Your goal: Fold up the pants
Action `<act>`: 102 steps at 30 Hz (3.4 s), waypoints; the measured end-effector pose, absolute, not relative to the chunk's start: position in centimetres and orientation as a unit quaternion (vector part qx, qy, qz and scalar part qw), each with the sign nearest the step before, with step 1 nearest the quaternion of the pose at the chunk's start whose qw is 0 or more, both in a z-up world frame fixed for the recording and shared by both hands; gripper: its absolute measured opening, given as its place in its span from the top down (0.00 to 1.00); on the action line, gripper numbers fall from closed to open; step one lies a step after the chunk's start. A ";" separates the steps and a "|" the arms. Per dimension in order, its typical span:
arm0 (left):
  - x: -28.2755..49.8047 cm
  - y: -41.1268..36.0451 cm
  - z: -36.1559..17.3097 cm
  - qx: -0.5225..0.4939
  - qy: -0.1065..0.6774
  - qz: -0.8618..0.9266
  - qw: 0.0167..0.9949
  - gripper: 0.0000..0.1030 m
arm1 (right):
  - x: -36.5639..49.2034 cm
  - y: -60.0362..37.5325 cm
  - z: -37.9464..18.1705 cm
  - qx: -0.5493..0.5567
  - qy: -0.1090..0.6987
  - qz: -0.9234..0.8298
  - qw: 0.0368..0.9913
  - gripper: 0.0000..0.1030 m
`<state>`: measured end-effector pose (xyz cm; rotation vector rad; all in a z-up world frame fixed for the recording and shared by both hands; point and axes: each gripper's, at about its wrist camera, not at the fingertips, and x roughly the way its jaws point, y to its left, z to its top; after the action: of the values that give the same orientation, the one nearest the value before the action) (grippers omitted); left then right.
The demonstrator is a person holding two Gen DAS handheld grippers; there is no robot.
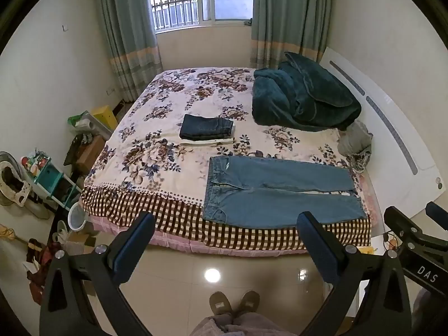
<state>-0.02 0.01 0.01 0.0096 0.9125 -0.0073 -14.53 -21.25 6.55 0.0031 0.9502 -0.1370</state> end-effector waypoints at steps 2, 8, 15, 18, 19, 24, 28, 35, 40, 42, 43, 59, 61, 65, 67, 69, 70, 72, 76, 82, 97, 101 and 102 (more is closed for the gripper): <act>0.0 0.0 0.0 0.005 0.442 -0.003 0.897 0.00 | -14.5 -21.3 6.5 0.000 0.455 -0.067 0.888 0.00; -0.3 0.1 0.2 0.006 0.437 -0.006 0.899 0.00 | -14.5 -21.4 6.5 0.003 0.455 -0.065 0.888 0.00; -0.8 1.0 0.0 0.006 0.441 -0.002 0.897 0.00 | -14.5 -21.2 6.7 0.002 0.456 -0.064 0.888 0.00; -0.7 0.8 0.0 0.006 0.441 -0.002 0.897 0.00 | -14.6 -21.3 6.6 0.002 0.456 -0.064 0.888 0.00; -0.3 0.4 -0.2 0.007 0.441 -0.001 0.897 0.00 | -14.6 -21.3 6.6 0.002 0.456 -0.064 0.888 0.00; -0.5 0.7 -0.1 0.008 0.441 0.000 0.897 0.00 | -14.3 -21.1 7.0 0.003 0.455 -0.063 0.888 0.00; -0.5 0.7 0.0 0.008 0.440 0.001 0.898 0.00 | -14.4 -21.1 7.0 0.003 0.454 -0.064 0.889 0.00; -0.2 0.7 0.2 0.008 0.441 0.001 0.898 0.00 | -14.2 -21.0 7.3 0.003 0.453 -0.064 0.889 0.00; -0.1 0.5 0.3 0.007 0.441 0.000 0.898 0.00 | -14.3 -21.0 7.2 0.002 0.451 -0.063 0.890 0.00; -0.1 0.4 0.3 0.007 0.440 0.001 0.898 0.00 | -14.3 -20.9 7.3 0.001 0.451 -0.063 0.890 0.00; -0.1 0.4 0.3 0.007 0.440 0.001 0.898 0.00 | -14.2 -20.9 7.6 0.001 0.451 -0.063 0.890 0.00; -0.2 0.5 0.3 0.004 0.441 -0.001 0.897 0.00 | -14.1 -20.4 7.4 0.000 0.451 -0.062 0.890 0.00; -0.2 0.6 0.2 0.003 0.442 -0.002 0.897 0.00 | -14.1 -20.4 7.4 0.000 0.451 -0.062 0.891 0.00; -0.3 0.6 0.2 0.002 0.442 -0.003 0.897 0.00 | -14.1 -20.4 7.4 -0.001 0.451 -0.062 0.891 0.00; -0.3 0.5 0.2 0.003 0.442 -0.003 0.897 0.00 | -14.1 -20.4 7.4 -0.001 0.451 -0.062 0.891 0.00; -0.3 0.6 0.2 0.002 0.442 -0.002 0.897 0.00 | -14.1 -20.4 7.4 -0.001 0.451 -0.062 0.891 0.00; -0.3 0.6 0.2 0.001 0.442 -0.002 0.897 0.00 | -14.0 -19.5 8.3 -0.002 0.451 -0.061 0.891 0.00; -0.3 0.6 0.2 0.002 0.442 -0.002 0.897 0.00 | -14.0 -19.5 8.3 -0.002 0.451 -0.061 0.891 0.00; -0.4 0.5 0.3 0.002 0.441 -0.001 0.897 0.00 | -14.0 -19.5 8.2 -0.002 0.452 -0.061 0.890 0.00; -0.4 0.3 0.2 0.000 0.443 0.001 0.896 0.00 | -14.0 -18.8 8.8 -0.002 0.456 -0.058 0.888 0.00; 1.6 0.0 -1.0 -0.004 0.441 0.019 0.897 0.00 | -10.2 -22.5 4.4 0.012 0.468 -0.065 0.881 0.00; 4.6 -0.3 -1.8 -0.008 0.425 0.036 0.904 0.00 | -7.3 -24.4 2.2 0.022 0.462 -0.080 0.883 0.00; 5.3 -0.6 -2.0 -0.006 0.424 0.041 0.905 0.00 | -6.2 -25.0 1.5 0.020 0.461 -0.087 0.883 0.00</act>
<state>5.27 -0.58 -2.01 -0.0119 0.8757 0.0843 -6.23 -24.96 1.53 0.0427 0.9605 -0.1816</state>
